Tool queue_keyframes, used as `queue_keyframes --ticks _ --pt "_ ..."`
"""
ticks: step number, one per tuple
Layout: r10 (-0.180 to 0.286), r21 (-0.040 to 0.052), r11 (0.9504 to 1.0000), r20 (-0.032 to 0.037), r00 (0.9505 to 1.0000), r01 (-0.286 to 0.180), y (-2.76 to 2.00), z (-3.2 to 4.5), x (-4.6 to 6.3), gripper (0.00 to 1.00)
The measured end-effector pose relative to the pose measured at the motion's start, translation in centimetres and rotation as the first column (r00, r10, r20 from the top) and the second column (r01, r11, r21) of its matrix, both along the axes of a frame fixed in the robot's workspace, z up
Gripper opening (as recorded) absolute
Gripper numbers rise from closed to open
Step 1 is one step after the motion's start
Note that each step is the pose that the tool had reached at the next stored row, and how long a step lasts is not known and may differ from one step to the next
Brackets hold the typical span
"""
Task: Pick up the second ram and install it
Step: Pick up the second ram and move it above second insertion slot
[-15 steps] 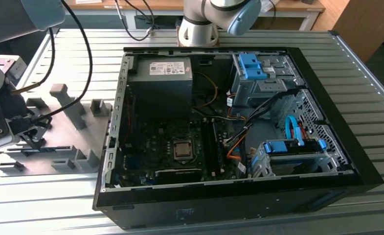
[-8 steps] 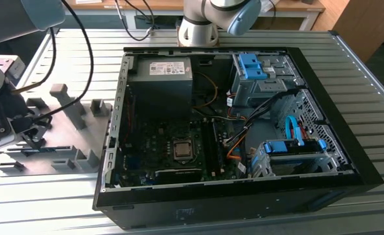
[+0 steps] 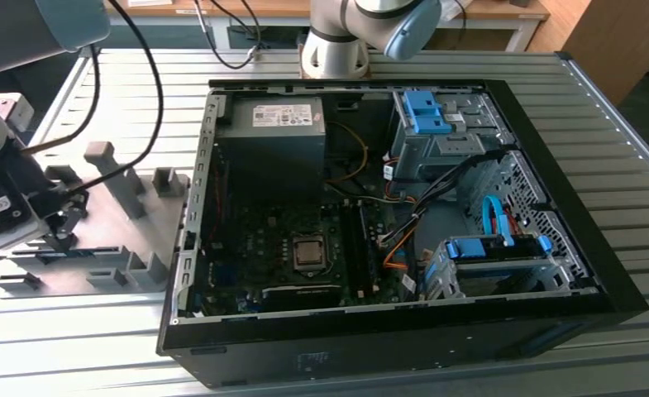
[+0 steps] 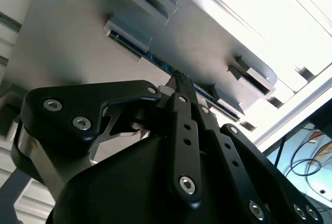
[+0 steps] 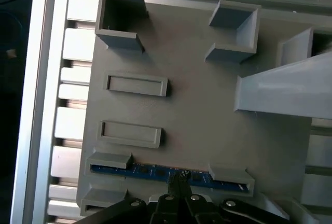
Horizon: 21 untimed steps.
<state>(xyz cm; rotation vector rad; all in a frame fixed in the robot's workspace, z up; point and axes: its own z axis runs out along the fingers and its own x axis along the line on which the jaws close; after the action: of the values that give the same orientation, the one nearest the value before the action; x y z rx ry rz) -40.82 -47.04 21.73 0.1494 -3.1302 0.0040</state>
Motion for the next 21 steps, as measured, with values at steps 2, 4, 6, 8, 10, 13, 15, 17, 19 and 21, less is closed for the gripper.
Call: queue_keyframes --ticks 2,4,6,8,10,13,15,17,19,21 --pt "0.028 0.0000 0.9996 0.0001 0.9996 -0.028 0.00 0.00 0.00 0.10" --pt "0.054 0.0000 0.9985 0.0000 0.9985 -0.054 0.00 0.00 0.00 0.10" --pt "0.080 0.0000 0.9968 0.0001 0.9968 -0.080 0.00 0.00 0.00 0.10" --pt "0.105 0.0000 0.9945 0.0000 0.9945 -0.105 0.00 0.00 0.00 0.10" --pt "0.127 0.0000 0.9919 0.0000 0.9919 -0.127 0.00 0.00 0.00 0.10" --pt "0.158 0.0000 0.9875 0.0000 0.9875 -0.158 0.00 0.00 0.00 0.10" --pt "0.178 0.0000 0.9841 0.0000 0.9841 -0.178 0.00 0.00 0.00 0.10" --pt "0.198 0.0000 0.9802 0.0001 0.9802 -0.198 0.00 -0.01 0.00 0.10" --pt "0.216 0.0000 0.9764 0.0000 0.9764 -0.216 0.00 0.00 0.00 0.10" --pt "0.234 0.0000 0.9723 0.0000 0.9723 -0.234 0.00 0.00 0.00 0.10"
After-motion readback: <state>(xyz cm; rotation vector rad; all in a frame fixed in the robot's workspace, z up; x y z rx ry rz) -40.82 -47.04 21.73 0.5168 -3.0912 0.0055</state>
